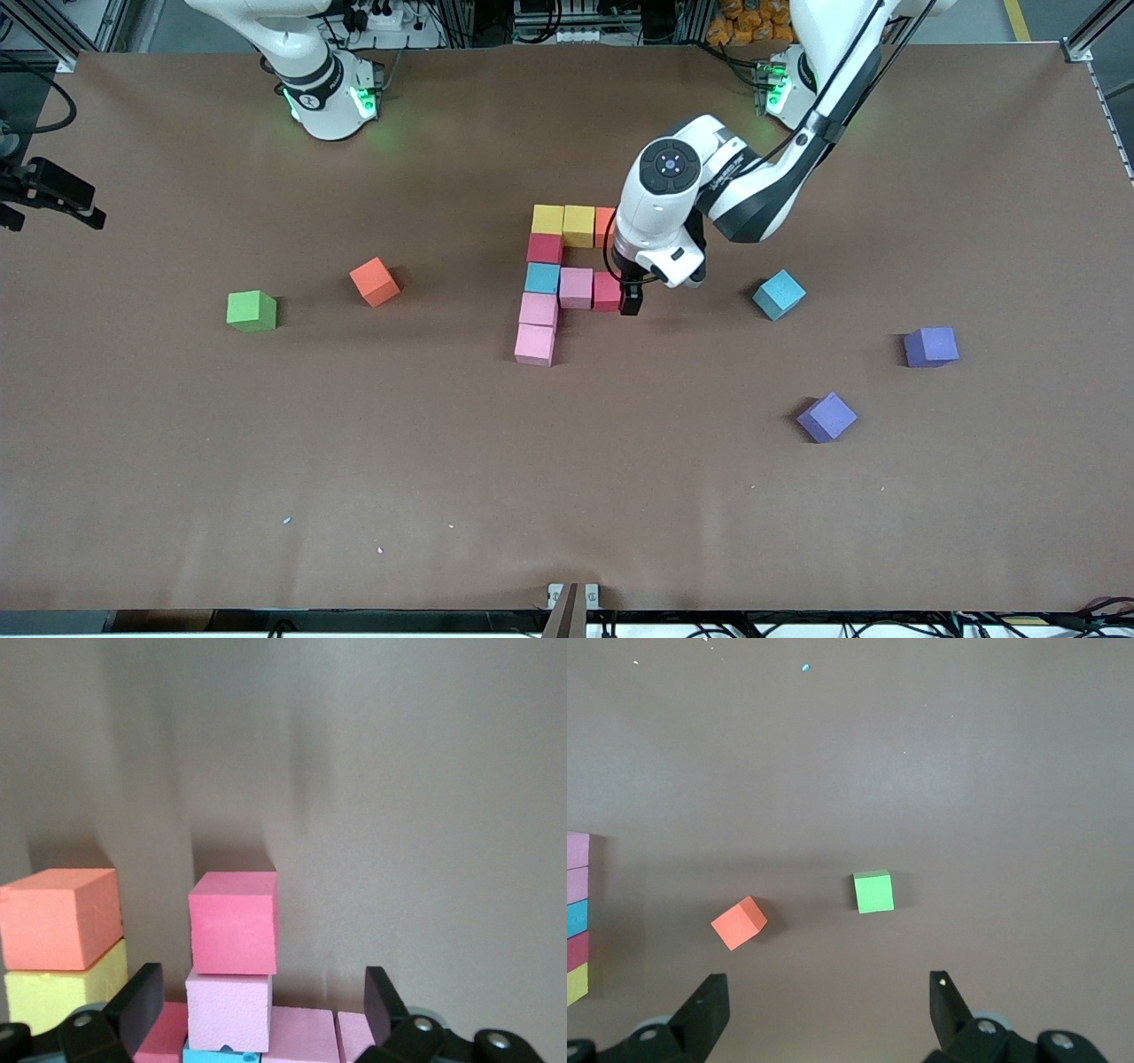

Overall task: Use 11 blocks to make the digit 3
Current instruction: 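Reach the left gripper to the purple cube and grasp it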

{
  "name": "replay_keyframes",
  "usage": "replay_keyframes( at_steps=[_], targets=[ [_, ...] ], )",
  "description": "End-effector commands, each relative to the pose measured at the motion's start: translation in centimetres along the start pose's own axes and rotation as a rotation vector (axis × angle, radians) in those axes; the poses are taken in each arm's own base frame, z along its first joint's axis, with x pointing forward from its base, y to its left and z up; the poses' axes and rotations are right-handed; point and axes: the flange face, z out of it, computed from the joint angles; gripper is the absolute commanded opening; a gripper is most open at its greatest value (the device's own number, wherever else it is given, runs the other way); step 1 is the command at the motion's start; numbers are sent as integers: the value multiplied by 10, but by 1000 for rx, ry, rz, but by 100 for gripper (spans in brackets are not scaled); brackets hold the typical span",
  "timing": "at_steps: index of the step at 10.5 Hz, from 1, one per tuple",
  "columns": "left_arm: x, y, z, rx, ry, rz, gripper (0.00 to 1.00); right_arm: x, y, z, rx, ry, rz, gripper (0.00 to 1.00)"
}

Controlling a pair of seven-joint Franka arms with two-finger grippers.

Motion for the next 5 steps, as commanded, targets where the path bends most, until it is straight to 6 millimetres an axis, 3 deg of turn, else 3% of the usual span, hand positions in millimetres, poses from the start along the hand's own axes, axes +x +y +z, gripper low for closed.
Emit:
replay_keyframes(
  at_steps=[1,3,5],
  targets=[
    [14,9,-21,7,39,41,100,-8,2,-4,9,12,3,100],
    [26,26,-33,21,52,115,100,-6,0,-2,9,9,0,100],
    [52,59,-53,32,57,162,100,-5,0,-3,10,17,0,100]
  ],
)
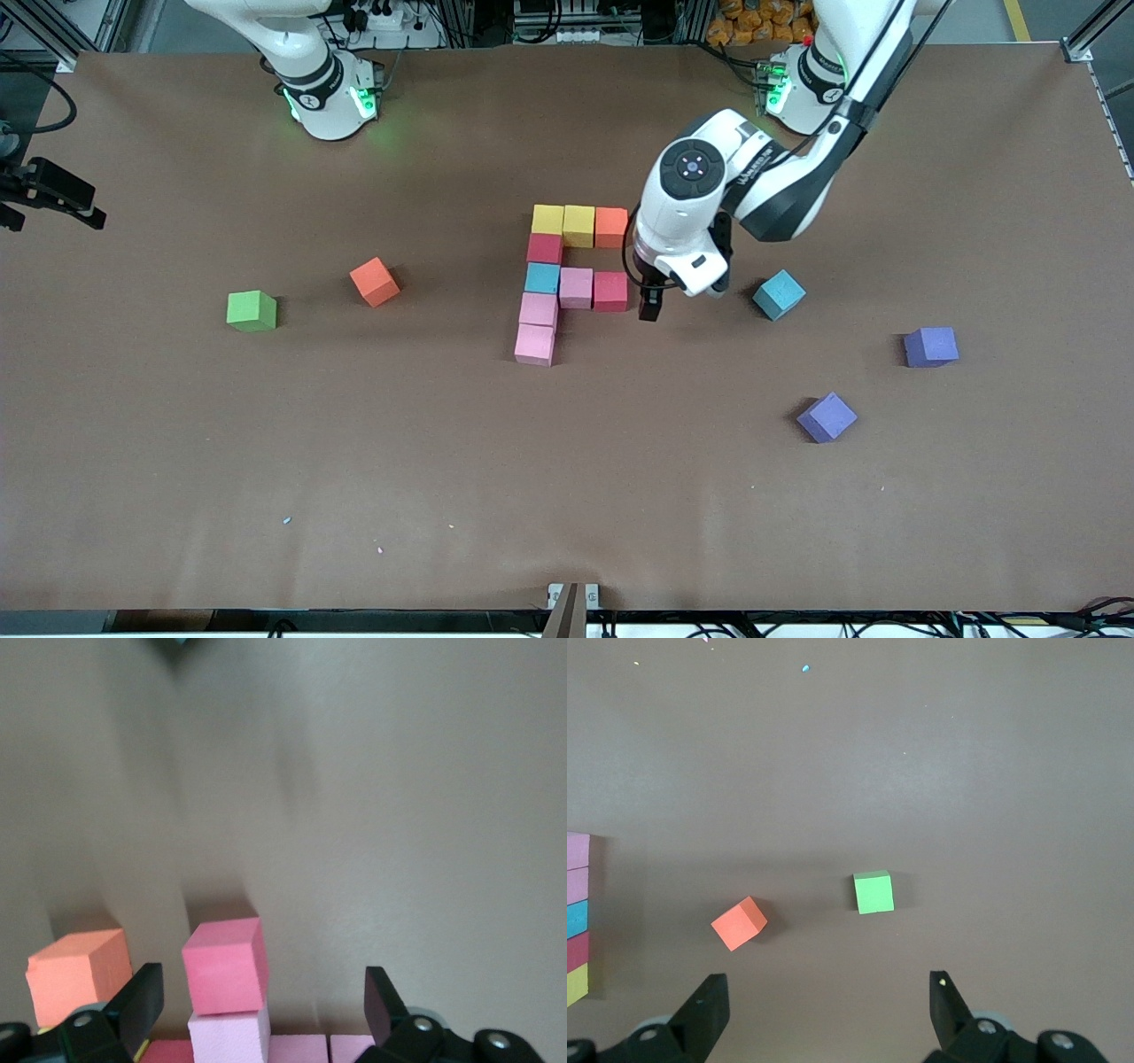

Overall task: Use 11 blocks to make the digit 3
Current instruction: 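Reach the left gripper to the purple cube and grasp it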

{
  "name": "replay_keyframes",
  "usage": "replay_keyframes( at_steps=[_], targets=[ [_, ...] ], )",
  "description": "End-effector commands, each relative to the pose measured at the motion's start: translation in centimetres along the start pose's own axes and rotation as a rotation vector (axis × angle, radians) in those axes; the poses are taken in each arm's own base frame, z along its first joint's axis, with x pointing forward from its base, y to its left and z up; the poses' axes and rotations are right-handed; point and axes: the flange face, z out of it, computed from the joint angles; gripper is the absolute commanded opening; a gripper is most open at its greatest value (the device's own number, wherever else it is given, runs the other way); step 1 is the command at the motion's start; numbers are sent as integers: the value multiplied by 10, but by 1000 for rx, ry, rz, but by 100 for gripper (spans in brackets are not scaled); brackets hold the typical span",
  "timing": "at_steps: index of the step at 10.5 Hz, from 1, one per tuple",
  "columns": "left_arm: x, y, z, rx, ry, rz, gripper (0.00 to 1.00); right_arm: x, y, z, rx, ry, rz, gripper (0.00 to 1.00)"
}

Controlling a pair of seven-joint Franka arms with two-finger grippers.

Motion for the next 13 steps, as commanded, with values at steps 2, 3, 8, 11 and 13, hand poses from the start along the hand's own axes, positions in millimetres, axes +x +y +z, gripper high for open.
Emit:
replay_keyframes(
  at_steps=[2,3,8,11,13],
  targets=[
    [68,40,-21,37,20,132,100,-5,-1,0,11,6,-2,100],
    [115,56,-24,34,17,179,100,-4,0,0,11,6,-1,100],
    [232,123,-28,-26,31,450,100,-5,0,-1,9,5,-1,100],
    [265,136,15,35,87,658,100,-5,1,-3,9,9,1,100],
    [287,150,40,47,80,687,100,-5,1,-3,9,9,1,100]
  ],
)
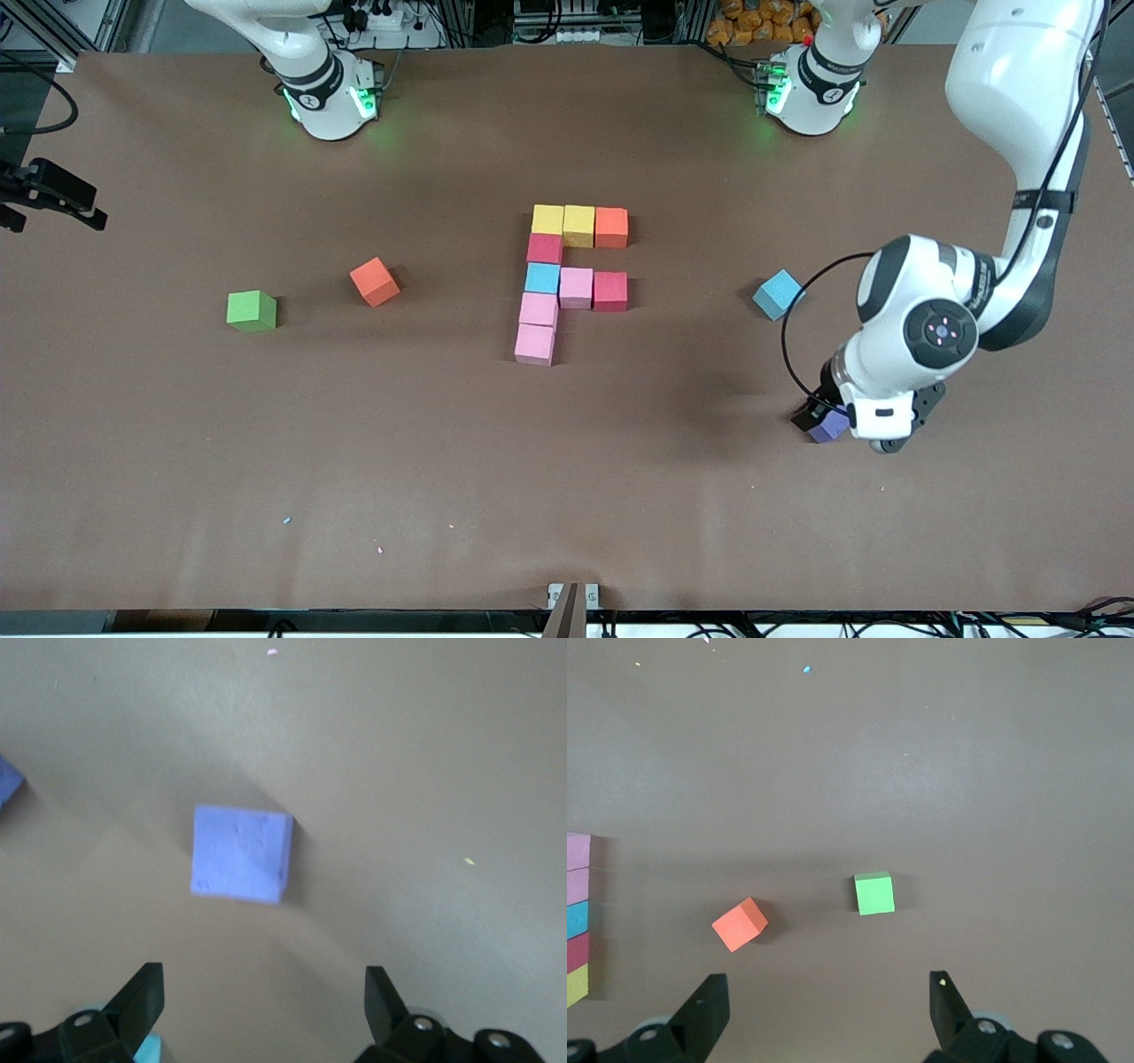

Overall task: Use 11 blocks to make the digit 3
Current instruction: 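Reach the left gripper to the purple cube and grasp it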

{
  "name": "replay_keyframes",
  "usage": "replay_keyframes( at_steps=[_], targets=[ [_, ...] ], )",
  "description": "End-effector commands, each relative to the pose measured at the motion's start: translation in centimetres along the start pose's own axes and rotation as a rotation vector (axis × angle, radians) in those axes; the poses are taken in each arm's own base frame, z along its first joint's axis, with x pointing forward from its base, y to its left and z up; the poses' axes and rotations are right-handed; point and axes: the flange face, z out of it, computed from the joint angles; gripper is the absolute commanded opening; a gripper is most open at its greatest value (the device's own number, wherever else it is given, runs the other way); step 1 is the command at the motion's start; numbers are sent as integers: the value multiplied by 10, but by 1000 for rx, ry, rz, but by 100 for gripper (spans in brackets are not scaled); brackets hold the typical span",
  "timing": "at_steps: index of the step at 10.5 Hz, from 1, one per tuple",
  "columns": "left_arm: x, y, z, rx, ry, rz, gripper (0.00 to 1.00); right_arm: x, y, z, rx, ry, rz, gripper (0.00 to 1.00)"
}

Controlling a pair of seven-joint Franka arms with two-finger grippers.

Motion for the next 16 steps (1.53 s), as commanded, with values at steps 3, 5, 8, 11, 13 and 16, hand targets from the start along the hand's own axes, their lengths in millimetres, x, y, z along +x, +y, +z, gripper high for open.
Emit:
replay_keyframes(
  at_steps=[3,5,8,11,13,16],
  targets=[
    [41,-4,45,-2,24,120,100,-5,3,-4,8,10,3,100],
    [42,-2,62,-9,22,122,100,-5,3,-4,8,9,3,100],
    [45,-7,70,-2,14,109,100,-5,2,-4,8,9,1,100],
    [49,-12,76,-11,30,108,100,-5,2,-4,8,9,1,100],
    [50,-14,88,-23,34,105,100,-5,2,-4,8,9,1,100],
    [46,-16,100,-6,34,122,100,-5,3,-4,8,9,-1,100]
  ],
)
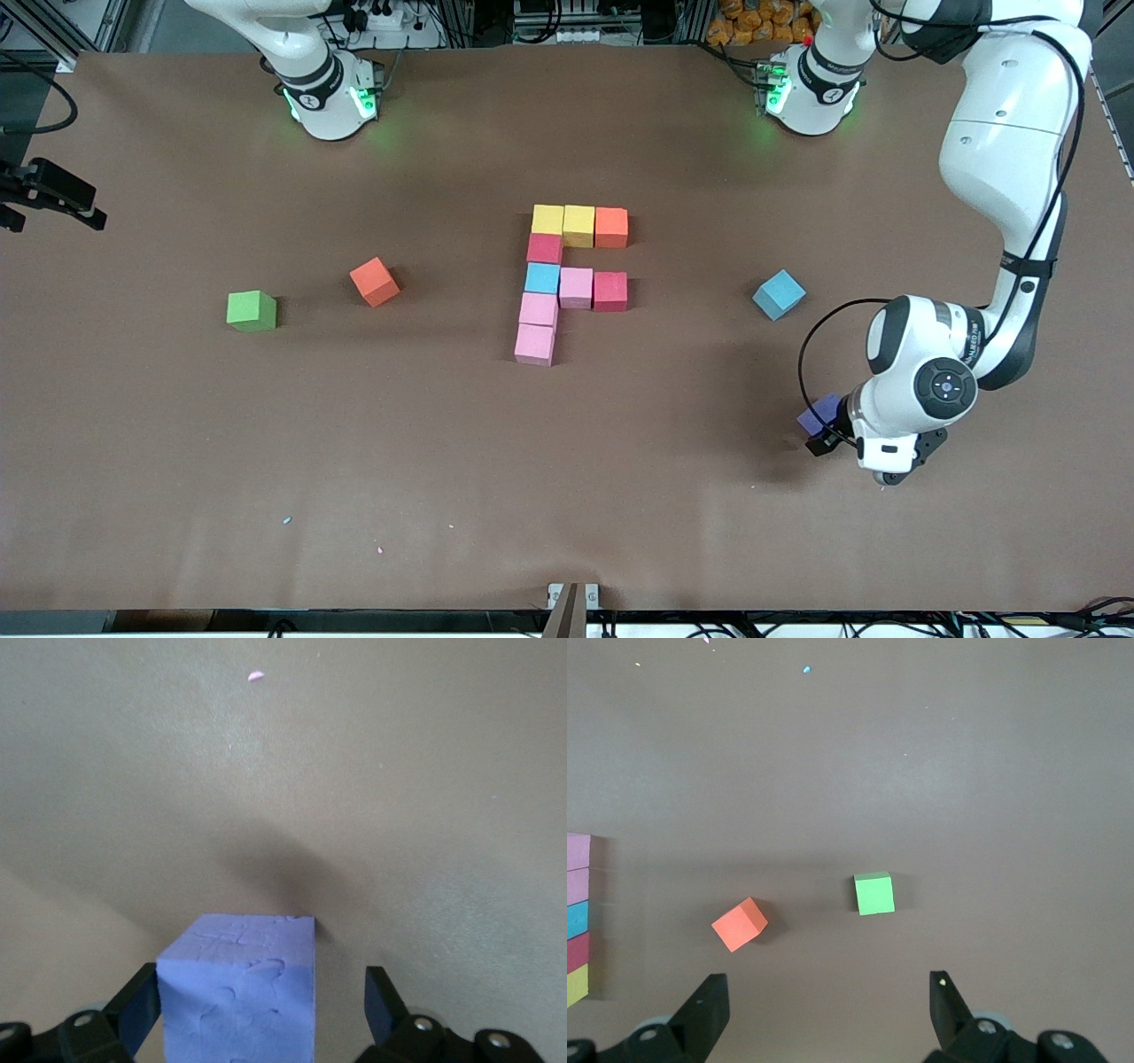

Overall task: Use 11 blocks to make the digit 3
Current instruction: 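Carry the purple cube with the left gripper to the cube figure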

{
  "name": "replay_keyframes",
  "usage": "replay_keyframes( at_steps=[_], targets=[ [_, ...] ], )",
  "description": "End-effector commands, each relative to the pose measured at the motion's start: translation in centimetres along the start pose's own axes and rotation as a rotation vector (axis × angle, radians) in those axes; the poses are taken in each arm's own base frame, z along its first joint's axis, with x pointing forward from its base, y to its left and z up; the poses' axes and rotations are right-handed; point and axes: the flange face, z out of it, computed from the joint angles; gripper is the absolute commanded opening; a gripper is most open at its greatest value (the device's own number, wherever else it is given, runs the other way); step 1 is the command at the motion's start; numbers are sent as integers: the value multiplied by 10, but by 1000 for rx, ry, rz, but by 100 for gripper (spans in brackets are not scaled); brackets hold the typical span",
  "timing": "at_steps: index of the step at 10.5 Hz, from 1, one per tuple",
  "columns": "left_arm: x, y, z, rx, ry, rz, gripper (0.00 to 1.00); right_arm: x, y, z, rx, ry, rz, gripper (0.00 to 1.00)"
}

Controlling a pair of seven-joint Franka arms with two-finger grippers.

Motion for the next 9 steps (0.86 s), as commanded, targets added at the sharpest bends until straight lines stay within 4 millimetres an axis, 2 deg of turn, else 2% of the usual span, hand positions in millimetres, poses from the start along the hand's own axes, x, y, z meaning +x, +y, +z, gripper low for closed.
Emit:
replay_keyframes(
  at_steps=[1,2,4,5,6,8,9],
  targets=[
    [-1,-3,10,26,34,41,100,-5,2,-4,9,8,-1,100],
    [0,-3,10,18,39,41,100,-5,2,-4,9,8,-1,100],
    [-4,4,7,10,40,33,16,-5,2,-4,9,8,1,100],
    [-4,5,5,3,36,-7,2,-5,2,-4,8,10,-1,100],
    [-8,11,3,-5,36,-69,0,-5,2,-4,8,10,-2,100],
    [-37,37,0,-19,20,-124,0,-5,3,-4,7,10,-2,100],
    [-43,45,-4,-32,13,-189,0,-5,3,-5,7,11,-4,100]
  ],
)
